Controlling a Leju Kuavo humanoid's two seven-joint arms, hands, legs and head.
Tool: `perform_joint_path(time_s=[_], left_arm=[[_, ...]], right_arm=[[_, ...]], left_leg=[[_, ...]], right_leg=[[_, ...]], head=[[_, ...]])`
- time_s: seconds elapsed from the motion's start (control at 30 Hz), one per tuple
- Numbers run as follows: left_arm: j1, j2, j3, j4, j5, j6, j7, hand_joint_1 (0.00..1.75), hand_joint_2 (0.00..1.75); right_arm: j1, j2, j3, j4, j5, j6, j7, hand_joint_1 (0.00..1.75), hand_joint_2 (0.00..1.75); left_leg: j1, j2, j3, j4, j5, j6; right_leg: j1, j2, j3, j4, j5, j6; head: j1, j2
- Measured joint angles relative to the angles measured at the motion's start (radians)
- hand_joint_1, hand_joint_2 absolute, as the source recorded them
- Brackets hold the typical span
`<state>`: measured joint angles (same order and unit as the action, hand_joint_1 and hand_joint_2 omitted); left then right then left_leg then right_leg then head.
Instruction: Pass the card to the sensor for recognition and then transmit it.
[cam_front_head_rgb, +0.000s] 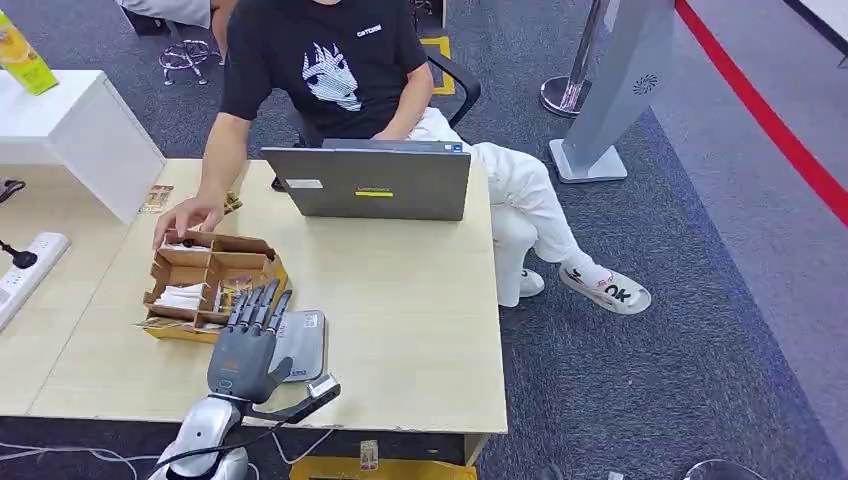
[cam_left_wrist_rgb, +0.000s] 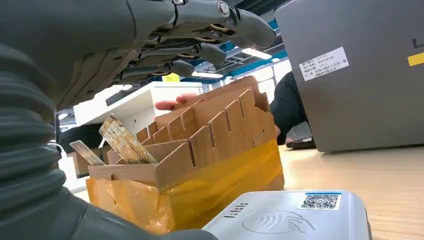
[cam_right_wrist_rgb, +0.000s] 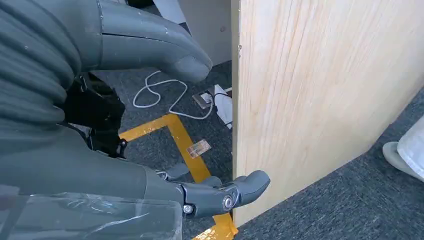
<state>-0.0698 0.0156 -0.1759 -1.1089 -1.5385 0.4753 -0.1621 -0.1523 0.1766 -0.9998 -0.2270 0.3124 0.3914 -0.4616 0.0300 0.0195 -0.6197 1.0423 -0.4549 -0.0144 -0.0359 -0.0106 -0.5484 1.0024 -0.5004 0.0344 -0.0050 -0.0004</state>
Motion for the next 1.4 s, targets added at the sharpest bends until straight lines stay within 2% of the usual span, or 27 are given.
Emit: perform_joint_path(time_s=[1.27, 1.3, 1.33, 1.4], left_arm=[[0.000, 0.000, 0.000, 0.000, 0.003, 0.000, 0.000, 0.00, 1.75], [0.003, 0.004, 0.001, -0.002, 0.029, 0.000, -0.006, 0.00, 1.75], [0.029, 0.018, 0.010, -0.038, 0.107, -0.009, -0.025, 0.00, 1.75], [0.080, 0.040, 0.035, -0.137, 0.193, -0.049, -0.053, 0.00, 1.75]], right_arm=[[0.000, 0.000, 0.000, 0.000, 0.000, 0.000, 0.000, 0.00, 1.75], [0.000, 0.000, 0.000, 0.000, -0.004, 0.005, -0.002, 0.00, 1.75], [0.001, 0.000, -0.002, 0.000, -0.013, 0.016, -0.007, 0.00, 1.75], [0.006, 0.000, -0.006, 0.000, -0.021, 0.026, -0.013, 0.00, 1.75]], left_leg=[[0.000, 0.000, 0.000, 0.000, 0.000, 0.000], [0.000, 0.000, 0.000, 0.000, 0.000, 0.000], [0.000, 0.002, 0.000, 0.000, -0.001, -0.001], [0.000, 0.005, 0.000, 0.000, -0.001, -0.002]], right_leg=[[0.000, 0.000, 0.000, 0.000, 0.000, 0.000], [0.000, 0.000, 0.001, 0.000, 0.000, 0.000], [0.000, 0.002, 0.000, 0.001, 0.000, 0.000], [0.000, 0.006, -0.002, 0.001, 0.000, 0.000]], head=[[0.000, 0.000], [0.000, 0.000], [0.001, 0.000], [0.000, 0.000]])
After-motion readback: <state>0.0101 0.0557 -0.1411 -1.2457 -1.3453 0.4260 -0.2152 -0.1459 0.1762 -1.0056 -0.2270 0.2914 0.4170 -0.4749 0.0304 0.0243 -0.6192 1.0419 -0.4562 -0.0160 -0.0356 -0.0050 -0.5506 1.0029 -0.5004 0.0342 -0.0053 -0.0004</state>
